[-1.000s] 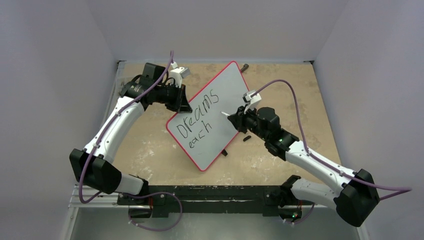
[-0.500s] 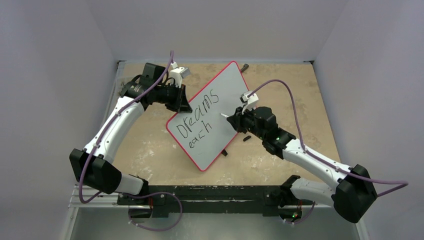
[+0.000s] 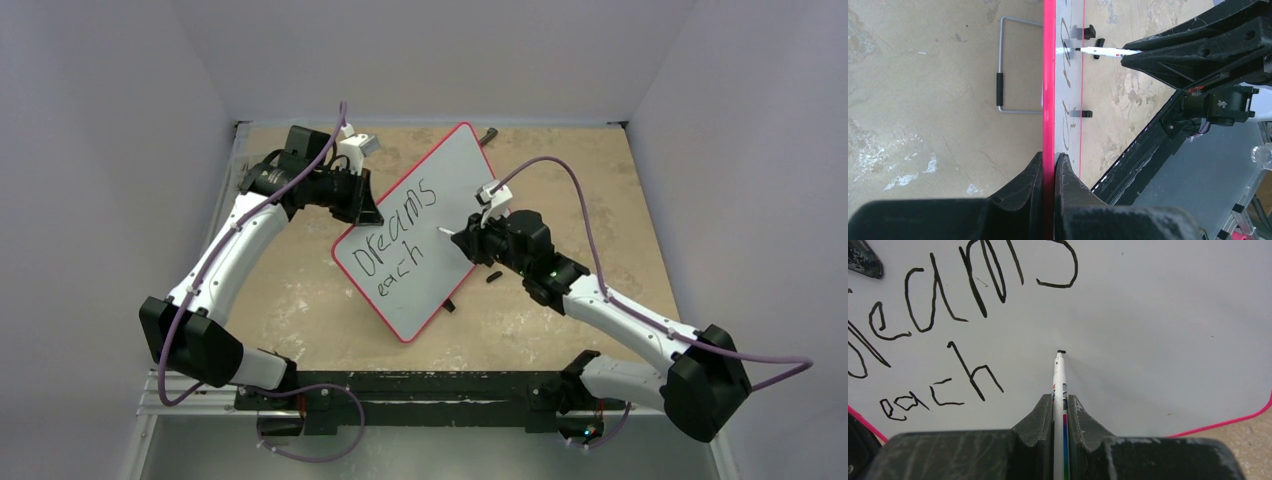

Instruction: Write a sentence on the whiteboard

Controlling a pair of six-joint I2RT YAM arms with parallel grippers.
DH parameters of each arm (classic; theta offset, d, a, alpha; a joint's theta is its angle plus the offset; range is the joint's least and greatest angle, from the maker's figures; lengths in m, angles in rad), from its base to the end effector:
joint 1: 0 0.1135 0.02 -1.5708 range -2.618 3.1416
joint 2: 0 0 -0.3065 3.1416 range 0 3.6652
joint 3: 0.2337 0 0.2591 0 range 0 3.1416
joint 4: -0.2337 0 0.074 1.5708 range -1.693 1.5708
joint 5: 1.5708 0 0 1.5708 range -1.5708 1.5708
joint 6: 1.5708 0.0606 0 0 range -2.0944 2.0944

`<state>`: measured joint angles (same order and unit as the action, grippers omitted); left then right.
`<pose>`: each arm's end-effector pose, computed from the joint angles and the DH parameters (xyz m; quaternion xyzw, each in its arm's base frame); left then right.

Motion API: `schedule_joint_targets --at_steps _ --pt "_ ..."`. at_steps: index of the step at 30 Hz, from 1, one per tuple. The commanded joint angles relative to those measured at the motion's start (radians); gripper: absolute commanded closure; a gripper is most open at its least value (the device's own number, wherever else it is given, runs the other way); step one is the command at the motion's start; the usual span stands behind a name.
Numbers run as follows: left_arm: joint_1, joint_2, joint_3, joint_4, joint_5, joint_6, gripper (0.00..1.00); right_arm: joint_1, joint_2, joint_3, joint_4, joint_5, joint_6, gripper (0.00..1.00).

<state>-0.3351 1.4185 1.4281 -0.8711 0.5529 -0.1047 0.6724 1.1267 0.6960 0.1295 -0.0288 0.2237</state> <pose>0.2792 -0.1309 0.3836 0.1979 0.8853 -0.3227 0.2702 0.2109 0.1701 0.2996 -0.1874 0.7830 0.2673 0.5294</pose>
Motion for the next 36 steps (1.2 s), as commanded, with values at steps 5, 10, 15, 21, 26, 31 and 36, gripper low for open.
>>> schedule_joint_targets --at_steps 5,10,15,21,26,31,36 --pt "0.001 0.012 0.003 0.008 -0.167 0.081 1.00 0.002 0.015 0.033 0.048 -0.121 -0.028 1.00" --pt "0.001 0.012 0.003 0.007 -0.169 0.082 1.00 0.002 0.012 0.018 0.034 -0.131 -0.025 1.00" --pt "0.001 0.011 0.003 0.006 -0.171 0.081 1.00 0.003 0.002 -0.015 0.023 -0.127 -0.005 1.00" --pt "0.001 0.011 0.003 0.007 -0.172 0.081 1.00 0.002 -0.035 -0.056 -0.003 -0.085 0.011 1.00" --pt "0.001 0.010 0.002 0.006 -0.169 0.082 1.00 0.002 -0.054 -0.066 -0.022 -0.033 0.022 1.00" --pt "0.001 0.009 0.003 0.006 -0.166 0.080 1.00 0.002 -0.041 -0.028 -0.034 0.023 0.020 1.00" --pt "0.000 0.012 0.003 0.006 -0.163 0.081 1.00 0.003 -0.008 0.030 -0.039 0.056 0.016 1.00"
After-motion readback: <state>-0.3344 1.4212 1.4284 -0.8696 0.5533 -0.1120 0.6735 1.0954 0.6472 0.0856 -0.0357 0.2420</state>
